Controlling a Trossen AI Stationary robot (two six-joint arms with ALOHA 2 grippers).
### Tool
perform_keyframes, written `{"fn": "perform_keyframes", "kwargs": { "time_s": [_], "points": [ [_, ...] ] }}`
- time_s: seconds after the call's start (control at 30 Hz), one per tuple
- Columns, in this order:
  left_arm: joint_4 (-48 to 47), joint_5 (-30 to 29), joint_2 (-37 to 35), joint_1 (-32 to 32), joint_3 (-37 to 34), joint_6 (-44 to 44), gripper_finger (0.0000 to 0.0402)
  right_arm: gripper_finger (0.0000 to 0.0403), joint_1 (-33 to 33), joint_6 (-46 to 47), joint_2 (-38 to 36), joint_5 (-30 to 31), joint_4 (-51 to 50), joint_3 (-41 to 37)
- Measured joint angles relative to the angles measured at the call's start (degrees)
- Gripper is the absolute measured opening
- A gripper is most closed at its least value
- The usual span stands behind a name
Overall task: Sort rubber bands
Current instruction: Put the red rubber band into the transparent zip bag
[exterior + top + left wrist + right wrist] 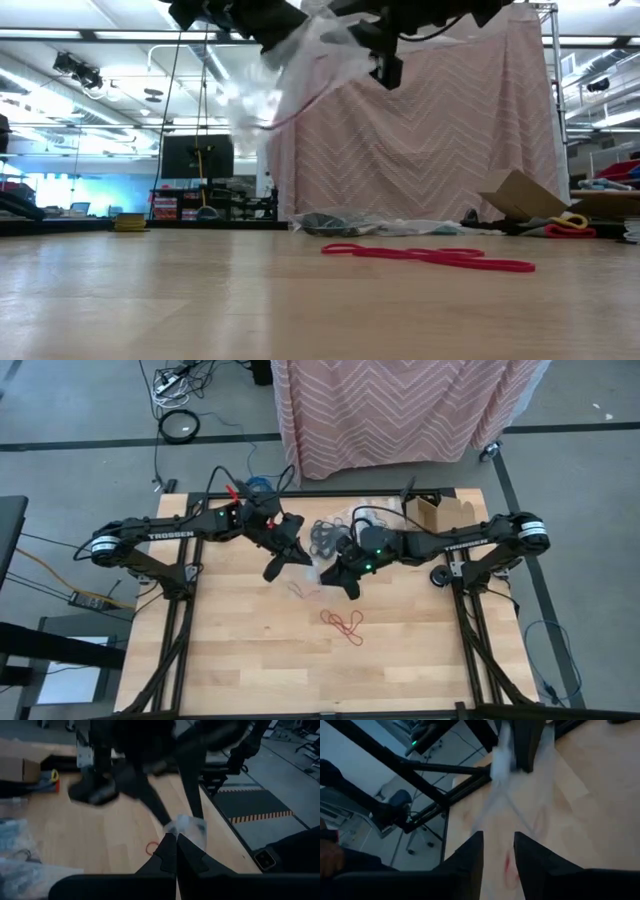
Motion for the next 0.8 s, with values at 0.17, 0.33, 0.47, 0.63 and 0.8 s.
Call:
{"fn": "perform_keyframes", "kwargs": {
  "time_s": [0.17,0.33,0.47,0.63,0.8],
  "points": [
    [1.8,0.5,0.0,-1.0,0.0,-0.3,0.0001,0.0114,0.4,1.2,3.0,-0.5,4.9,0.0],
    [0.0,0.6,1.0,-2.8,0.0,-1.4,0.0001,0.0119,0.3,1.7,4.1,0.0,8.2,0.0],
    [-2.0,0.6,2.7,-4.0,0.1,-1.3,0.0001,0.0119,0.3,1.2,4.1,0.7,8.9,-0.1],
    [-2.5,1.2,4.3,-4.0,0.1,-1.5,0.0001,0.0119,0.7,1.2,4.1,0.5,8.3,-0.2],
    [0.1,5.9,6.0,-4.1,0.2,-2.5,0.0001,0.0119,0.7,1.5,4.1,0.2,8.7,-0.2]
  ]
}}
